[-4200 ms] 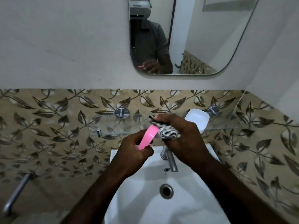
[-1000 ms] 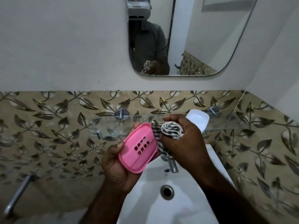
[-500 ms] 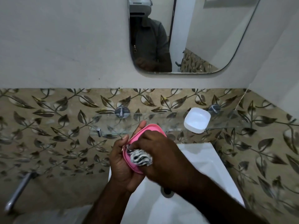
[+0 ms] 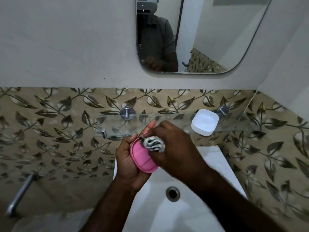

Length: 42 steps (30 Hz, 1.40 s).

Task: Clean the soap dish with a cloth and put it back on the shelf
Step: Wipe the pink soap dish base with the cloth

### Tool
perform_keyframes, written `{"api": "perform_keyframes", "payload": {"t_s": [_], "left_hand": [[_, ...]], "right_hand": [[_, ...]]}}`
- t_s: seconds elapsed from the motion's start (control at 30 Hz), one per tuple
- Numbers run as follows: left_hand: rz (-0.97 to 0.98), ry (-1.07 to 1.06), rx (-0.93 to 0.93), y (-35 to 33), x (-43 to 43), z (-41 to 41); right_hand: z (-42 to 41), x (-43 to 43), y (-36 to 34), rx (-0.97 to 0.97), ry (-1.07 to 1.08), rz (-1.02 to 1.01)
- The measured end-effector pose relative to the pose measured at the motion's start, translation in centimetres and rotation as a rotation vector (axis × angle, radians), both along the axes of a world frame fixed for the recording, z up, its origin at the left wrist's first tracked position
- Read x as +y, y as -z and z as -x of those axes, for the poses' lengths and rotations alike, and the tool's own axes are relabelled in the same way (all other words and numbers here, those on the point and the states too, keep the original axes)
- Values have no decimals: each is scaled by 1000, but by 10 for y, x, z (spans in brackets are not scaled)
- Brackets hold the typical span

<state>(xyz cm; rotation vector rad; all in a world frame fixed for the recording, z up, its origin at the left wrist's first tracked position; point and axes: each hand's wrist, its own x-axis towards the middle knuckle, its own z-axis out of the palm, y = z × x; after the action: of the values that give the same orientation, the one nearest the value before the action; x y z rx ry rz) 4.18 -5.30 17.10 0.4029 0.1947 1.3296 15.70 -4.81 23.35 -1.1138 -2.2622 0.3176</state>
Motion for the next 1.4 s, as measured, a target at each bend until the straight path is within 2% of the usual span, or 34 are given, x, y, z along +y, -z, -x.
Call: {"api": "perform_keyframes", "payload": {"t_s": [0.03,0.1,0.23,0.33,0.4,0.63,0.7,0.8,0.97,1.13,1.2,1.3,1.33,1.4], "left_hand": [[65,-36,38,4,2,1],[77,-103,74,5,3,1],[125,-174,153,-3,5,-1],[92,-161,149,-6,5,0],[94,-170,167,-8,4,0],[185,-151,122,-5,-1,-3],[206,-156,131,-4,-3,-8],[167,-215,179,-10,-2,-11],[134,-264,242,-20,3,-3],[210,-279,234,-22,6,5],[229,-285,235,-23,6,4],[191,-322,224,-26,6,1],[180,-322,223,-28,5,1],[173,-285,220,-29,4,4]], "right_hand": [[-2,5,0,17,75,-6],[0,6,1,60,131,10],[11,-8,3,201,71,140],[14,-14,2,306,5,244],[14,-16,2,290,-30,245],[-1,-13,-2,6,-223,184],[-7,-10,-9,24,-239,260],[-8,-9,-12,200,-152,354],[-6,-16,0,212,-196,240],[-27,-9,16,-39,-199,127],[-26,-8,20,15,-123,117],[-16,-14,17,255,-127,181],[-15,-17,15,262,-171,155],[-18,-18,15,124,-244,53]]}}
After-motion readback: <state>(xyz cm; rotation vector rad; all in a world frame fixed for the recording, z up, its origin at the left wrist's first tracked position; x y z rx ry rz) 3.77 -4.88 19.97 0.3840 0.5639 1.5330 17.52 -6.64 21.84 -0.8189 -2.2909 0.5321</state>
